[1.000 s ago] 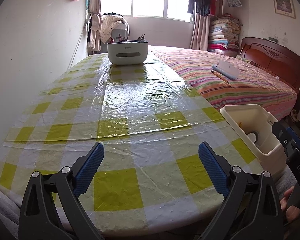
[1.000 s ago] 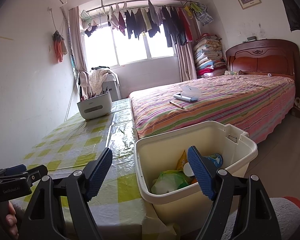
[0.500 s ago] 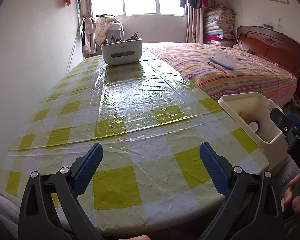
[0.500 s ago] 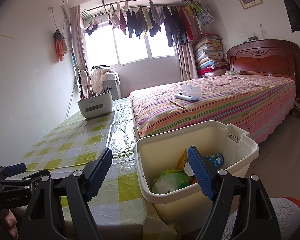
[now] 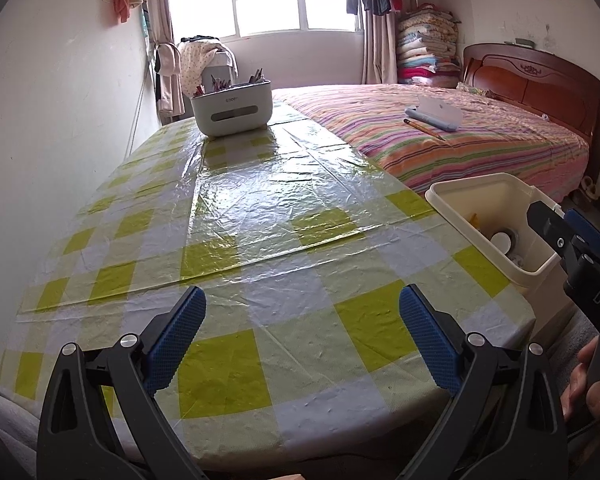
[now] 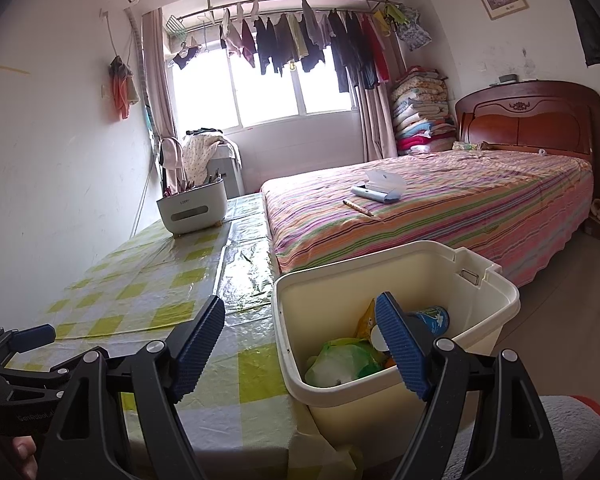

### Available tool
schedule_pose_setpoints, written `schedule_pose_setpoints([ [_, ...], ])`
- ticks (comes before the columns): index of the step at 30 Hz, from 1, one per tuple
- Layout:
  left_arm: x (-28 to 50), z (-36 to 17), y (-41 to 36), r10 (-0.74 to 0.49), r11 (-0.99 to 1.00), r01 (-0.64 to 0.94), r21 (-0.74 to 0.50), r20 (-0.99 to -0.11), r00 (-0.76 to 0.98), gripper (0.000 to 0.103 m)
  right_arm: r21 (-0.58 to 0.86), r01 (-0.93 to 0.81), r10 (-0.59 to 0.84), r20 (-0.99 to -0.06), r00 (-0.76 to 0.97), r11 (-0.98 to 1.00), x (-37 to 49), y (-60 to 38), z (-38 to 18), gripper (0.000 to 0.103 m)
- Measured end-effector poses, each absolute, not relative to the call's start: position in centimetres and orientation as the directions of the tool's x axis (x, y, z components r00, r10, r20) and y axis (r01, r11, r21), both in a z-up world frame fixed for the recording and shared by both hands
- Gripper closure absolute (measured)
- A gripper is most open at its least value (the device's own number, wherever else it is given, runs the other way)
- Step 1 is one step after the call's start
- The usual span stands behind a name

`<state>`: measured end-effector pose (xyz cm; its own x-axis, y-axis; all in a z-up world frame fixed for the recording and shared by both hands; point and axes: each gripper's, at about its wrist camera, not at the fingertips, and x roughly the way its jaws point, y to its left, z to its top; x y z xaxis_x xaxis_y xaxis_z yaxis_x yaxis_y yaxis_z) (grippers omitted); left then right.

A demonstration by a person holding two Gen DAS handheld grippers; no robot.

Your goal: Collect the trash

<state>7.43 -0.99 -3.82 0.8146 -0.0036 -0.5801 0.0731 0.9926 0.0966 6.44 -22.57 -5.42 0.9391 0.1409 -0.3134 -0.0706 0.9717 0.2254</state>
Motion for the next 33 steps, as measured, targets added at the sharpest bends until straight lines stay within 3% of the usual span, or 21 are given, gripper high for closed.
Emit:
schedule_pose_setpoints([
  [33, 7.4, -4.7, -2.3, -0.026, 0.982, 0.132, 0.134, -0.601, 0.799, 0.007, 0.209, -0.085, 0.152, -0.331, 0.931, 0.974, 7.0, -22.4, -5.8, 0.027],
])
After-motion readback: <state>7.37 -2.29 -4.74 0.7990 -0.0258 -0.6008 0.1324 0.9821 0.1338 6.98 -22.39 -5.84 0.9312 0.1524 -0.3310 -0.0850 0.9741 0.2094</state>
